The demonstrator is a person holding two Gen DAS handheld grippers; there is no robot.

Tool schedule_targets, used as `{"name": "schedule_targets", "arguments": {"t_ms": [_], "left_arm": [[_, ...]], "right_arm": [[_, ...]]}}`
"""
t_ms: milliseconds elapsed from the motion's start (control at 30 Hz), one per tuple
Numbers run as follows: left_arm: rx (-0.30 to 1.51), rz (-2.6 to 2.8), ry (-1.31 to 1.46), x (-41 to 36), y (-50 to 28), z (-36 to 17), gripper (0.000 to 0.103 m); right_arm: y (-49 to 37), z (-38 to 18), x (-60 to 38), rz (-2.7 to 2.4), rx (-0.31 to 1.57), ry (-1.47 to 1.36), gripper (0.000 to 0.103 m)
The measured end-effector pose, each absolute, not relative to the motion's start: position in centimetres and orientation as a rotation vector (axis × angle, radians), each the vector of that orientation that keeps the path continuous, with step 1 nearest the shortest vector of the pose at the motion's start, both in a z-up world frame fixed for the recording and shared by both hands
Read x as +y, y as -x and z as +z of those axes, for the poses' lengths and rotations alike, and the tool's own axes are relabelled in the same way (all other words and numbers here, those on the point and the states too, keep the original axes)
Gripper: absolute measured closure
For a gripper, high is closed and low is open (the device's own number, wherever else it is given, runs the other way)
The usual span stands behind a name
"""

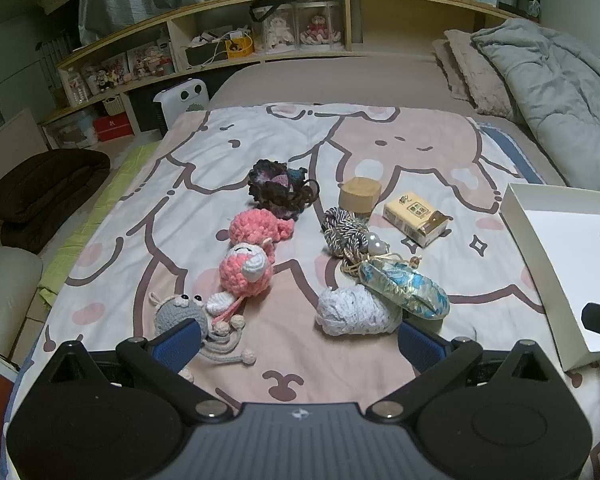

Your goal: Organize objects

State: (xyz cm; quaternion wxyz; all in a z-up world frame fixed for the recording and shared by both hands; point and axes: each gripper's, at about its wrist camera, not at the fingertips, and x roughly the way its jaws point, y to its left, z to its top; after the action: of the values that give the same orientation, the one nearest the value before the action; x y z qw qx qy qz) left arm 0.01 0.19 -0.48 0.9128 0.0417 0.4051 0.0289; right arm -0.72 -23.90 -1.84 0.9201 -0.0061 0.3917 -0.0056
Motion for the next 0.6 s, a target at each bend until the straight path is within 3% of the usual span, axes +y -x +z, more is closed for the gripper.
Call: {"name": "schedule_targets", "arguments": {"t_ms": [600], "left_arm": [[0.838,0.051,-0.086,0.08,-0.01,-0.48,0.000]], "right_arm": [[0.71,-1.81,-23.90,-0.011,0.806,0.014,0.000]]}}
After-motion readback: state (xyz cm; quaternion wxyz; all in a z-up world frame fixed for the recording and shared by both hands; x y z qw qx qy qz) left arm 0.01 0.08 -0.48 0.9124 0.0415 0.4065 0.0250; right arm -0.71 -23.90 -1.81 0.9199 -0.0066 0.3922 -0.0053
